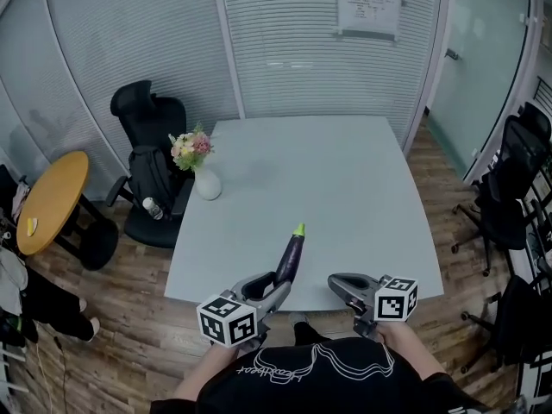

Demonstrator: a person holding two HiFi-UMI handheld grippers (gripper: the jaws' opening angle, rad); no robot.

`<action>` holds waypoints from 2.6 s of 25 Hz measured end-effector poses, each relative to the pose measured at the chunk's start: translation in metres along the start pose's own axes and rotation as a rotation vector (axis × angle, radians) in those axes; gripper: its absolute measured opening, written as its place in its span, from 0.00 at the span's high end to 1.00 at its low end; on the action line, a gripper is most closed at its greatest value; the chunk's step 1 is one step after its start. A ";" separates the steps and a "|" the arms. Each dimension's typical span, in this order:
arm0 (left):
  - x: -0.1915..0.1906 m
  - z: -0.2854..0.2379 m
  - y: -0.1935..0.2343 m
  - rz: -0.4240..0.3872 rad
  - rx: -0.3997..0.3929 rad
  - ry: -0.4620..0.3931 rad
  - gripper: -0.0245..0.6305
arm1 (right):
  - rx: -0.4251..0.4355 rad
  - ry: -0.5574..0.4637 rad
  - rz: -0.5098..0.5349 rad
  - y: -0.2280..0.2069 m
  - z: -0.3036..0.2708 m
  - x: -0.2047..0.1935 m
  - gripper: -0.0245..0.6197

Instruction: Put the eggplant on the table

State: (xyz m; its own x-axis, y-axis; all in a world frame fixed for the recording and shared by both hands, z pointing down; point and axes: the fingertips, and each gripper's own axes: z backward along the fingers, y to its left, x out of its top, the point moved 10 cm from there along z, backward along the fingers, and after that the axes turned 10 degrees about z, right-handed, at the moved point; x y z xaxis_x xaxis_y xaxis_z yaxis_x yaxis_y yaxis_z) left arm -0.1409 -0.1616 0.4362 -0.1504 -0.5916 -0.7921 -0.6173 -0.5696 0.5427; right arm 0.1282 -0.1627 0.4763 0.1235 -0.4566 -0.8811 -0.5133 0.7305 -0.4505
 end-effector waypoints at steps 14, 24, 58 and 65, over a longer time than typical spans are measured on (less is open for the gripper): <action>0.034 -0.043 0.069 0.036 0.144 0.038 0.68 | 0.061 0.061 -0.035 -0.072 -0.066 0.037 0.95; 0.022 -0.079 0.119 0.072 0.208 0.119 0.68 | 0.036 0.096 -0.074 -0.107 -0.078 0.036 0.95; -0.054 -0.136 0.194 0.046 0.341 0.344 0.68 | -0.105 0.120 -0.193 -0.132 -0.044 -0.002 0.95; -0.059 -0.134 0.195 0.050 0.337 0.343 0.68 | -0.106 0.118 -0.193 -0.126 -0.044 -0.004 0.95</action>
State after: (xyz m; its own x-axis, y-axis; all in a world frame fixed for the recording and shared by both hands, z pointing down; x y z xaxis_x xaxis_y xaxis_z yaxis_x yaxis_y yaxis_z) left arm -0.1490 -0.3145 0.6261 0.0419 -0.7998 -0.5988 -0.8401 -0.3526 0.4122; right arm 0.1554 -0.2752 0.5424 0.1317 -0.6432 -0.7543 -0.5769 0.5691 -0.5859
